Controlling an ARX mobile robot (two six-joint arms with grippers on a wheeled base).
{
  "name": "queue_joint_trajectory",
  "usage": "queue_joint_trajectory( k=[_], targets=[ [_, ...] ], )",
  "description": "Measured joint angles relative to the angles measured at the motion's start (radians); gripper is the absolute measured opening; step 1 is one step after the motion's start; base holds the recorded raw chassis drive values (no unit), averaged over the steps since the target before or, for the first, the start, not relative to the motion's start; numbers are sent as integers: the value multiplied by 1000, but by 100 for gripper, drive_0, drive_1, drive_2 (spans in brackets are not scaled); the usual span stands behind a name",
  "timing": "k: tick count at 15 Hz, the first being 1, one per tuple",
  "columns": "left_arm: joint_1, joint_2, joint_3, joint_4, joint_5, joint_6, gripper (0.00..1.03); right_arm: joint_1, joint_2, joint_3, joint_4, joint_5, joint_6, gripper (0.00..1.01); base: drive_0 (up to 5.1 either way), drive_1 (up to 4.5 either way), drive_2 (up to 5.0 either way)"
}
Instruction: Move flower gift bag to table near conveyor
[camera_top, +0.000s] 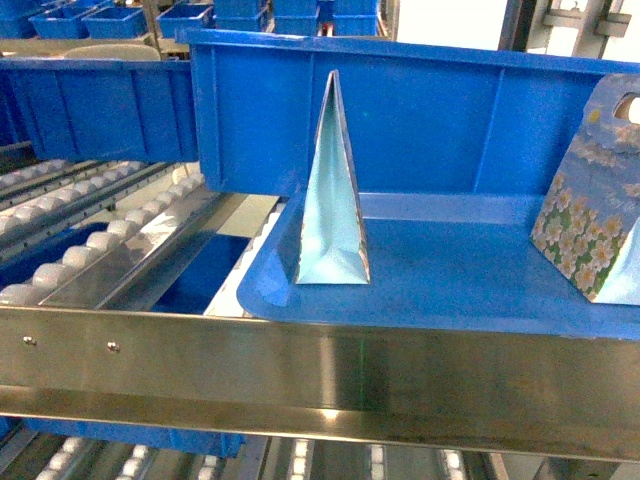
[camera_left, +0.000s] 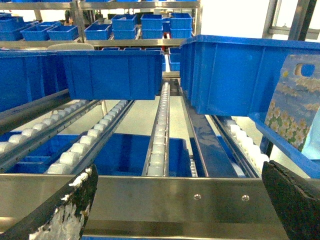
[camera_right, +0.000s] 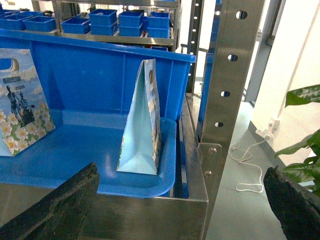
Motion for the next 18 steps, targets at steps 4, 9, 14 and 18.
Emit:
queue_joint_trajectory(
  k=[4,9,14,18],
  targets=[
    [0,0,0,0,0,0,98,0,0,0,0,0,0,98,0,0,0],
    [0,0,0,0,0,0,98,0,0,0,0,0,0,98,0,0,0],
    [14,24,0,60,17,0,98,7,42,0,82,1,-2,98,0,0,0],
    [61,523,26,555,142,1,98,42,543,35,521,0,-40,98,0,0,0]
  ],
)
